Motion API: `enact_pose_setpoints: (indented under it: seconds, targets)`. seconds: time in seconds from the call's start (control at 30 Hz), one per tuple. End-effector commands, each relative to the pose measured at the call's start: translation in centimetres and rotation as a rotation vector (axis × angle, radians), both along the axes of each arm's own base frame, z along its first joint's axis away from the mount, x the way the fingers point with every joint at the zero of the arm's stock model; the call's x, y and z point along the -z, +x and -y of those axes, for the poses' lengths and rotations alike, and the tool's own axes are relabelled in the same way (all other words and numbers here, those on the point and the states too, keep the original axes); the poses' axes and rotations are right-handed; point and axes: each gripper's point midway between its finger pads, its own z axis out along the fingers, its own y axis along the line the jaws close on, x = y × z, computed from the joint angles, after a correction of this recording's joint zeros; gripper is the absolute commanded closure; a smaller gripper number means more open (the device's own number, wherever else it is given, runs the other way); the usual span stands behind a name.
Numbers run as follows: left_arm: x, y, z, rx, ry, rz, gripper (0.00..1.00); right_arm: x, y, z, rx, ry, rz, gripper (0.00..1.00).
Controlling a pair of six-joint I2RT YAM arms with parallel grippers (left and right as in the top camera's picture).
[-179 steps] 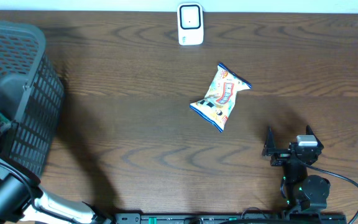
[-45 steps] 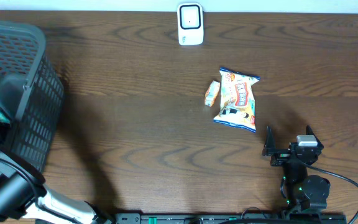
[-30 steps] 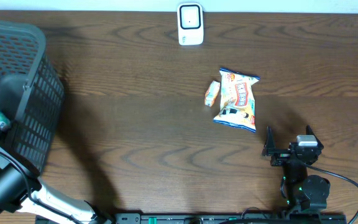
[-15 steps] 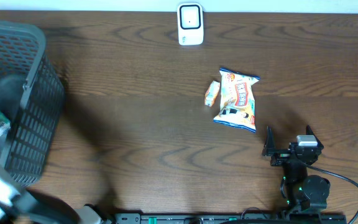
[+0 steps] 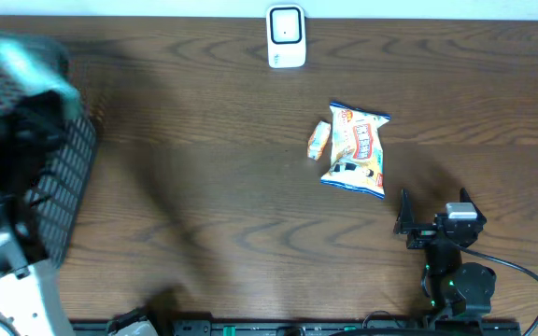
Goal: Scan the item barcode
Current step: 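Reach the left gripper into the basket and grasp the mint-green tissue pack, then hold the mint-green tissue pack to the scanner and release it, then reach the left gripper into the basket and grasp the teal tissue pack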
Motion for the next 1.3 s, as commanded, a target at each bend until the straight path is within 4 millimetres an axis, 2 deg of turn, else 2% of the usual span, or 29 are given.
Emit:
enact_pose_setpoints:
  seconds: [0.0, 0.03, 0.13, 0.3, 0.5, 0.67, 0.7, 0.73, 0.77, 0.83, 0.93, 1.0, 1.07, 1.2, 1.27]
  targets:
    - [0.2, 0.6, 6.8, 0.289, 0.094, 0.028, 0.93, 0.1, 0.0, -0.2, -0.008, -0.009, -0.002, 0.01]
    - [0.9, 0.9, 8.9, 0.362, 0.121, 0.017, 0.93, 0.1, 0.0, -0.2, -0.008, -0.009, -0.002, 0.01]
    - [3.6, 2.2, 12.1, 0.409, 0.19, -0.059, 0.93, 0.1, 0.0, -0.2, -0.008, -0.009, -0.002, 0.01]
    - [9.7, 4.8, 17.7, 0.488, 0.303, -0.199, 0.92, 0.1, 0.0, -0.2, -0.009, -0.009, -0.002, 0.01]
    - [17.1, 7.6, 24.0, 0.601, 0.359, -0.294, 0.93, 0.1, 0.0, -0.2, -0.009, -0.009, -0.002, 0.01]
    - [22.7, 8.7, 27.2, 0.663, 0.379, -0.363, 0.92, 0.1, 0.0, -0.2, -0.008, -0.009, -0.002, 0.01]
    - [23.8, 8.7, 27.7, 0.673, 0.383, -0.379, 0.83, 0.1, 0.0, -0.2, -0.009, -0.009, -0.002, 0.01]
    - [24.8, 8.7, 28.1, 0.683, 0.387, -0.395, 0.66, 0.1, 0.0, -0.2, -0.008, -0.009, -0.002, 0.01]
    - [25.7, 8.6, 28.4, 0.691, 0.391, -0.412, 0.55, 0.1, 0.0, -0.2, -0.008, -0.009, -0.002, 0.01]
    - [27.0, 8.3, 28.8, 0.704, 0.398, -0.438, 0.49, 0.1, 0.0, -0.2, -0.008, -0.009, -0.002, 0.01]
    - [27.0, 8.2, 29.0, 0.709, 0.399, -0.439, 0.4, 0.1, 0.0, -0.2, -0.009, -0.009, -0.002, 0.01]
    - [26.0, 8.3, 28.9, 0.705, 0.396, -0.417, 0.37, 0.1, 0.0, -0.2, -0.009, -0.009, -0.002, 0.01]
    - [24.2, 8.5, 28.5, 0.691, 0.388, -0.379, 0.37, 0.1, 0.0, -0.2, -0.008, -0.009, -0.002, 0.01]
    - [17.4, 9.5, 25.3, 0.62, 0.38, -0.227, 0.36, 0.1, 0.0, -0.2, -0.008, -0.009, -0.003, 0.01]
    - [13.8, 10.1, 21.9, 0.526, 0.403, -0.154, 0.36, 0.1, 0.0, -0.2, -0.008, -0.009, -0.002, 0.01]
